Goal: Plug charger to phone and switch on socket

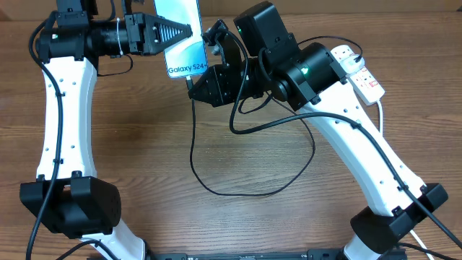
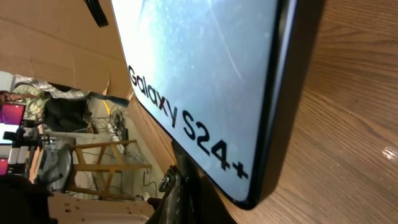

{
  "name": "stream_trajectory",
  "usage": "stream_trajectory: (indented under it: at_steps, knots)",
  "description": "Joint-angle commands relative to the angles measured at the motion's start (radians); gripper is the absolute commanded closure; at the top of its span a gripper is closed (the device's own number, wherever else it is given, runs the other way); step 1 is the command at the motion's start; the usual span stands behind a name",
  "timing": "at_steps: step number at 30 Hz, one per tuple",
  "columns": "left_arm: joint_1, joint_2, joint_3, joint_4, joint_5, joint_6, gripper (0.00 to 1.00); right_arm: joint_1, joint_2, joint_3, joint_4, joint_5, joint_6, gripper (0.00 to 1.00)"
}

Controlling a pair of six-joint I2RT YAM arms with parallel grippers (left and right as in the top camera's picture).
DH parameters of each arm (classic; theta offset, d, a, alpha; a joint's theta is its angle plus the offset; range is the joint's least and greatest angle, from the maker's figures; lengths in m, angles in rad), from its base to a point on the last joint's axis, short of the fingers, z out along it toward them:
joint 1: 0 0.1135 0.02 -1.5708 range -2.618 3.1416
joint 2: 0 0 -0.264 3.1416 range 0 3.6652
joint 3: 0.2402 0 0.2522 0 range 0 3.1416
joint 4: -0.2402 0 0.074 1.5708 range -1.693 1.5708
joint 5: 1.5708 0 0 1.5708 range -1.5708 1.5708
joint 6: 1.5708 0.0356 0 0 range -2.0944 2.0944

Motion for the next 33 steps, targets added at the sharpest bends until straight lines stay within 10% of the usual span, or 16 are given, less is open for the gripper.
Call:
stream_trajectory:
  at_steps: [1, 26, 33]
  knots:
    - [-0.016, 0.006, 0.011, -0.022, 0.054, -0.014, 0.96, -0.03, -0.001, 0.016, 0.085, 0.056, 0.025, 0.96]
    - [-0.016, 0.006, 0.011, -0.026, 0.024, 0.025, 0.96, -0.042, -0.001, 0.016, 0.053, 0.135, 0.032, 0.96]
    - [-0.016, 0.006, 0.011, -0.109, -0.254, 0.025, 0.96, -0.061, -0.001, 0.016, -0.028, 0.275, 0.057, 0.96]
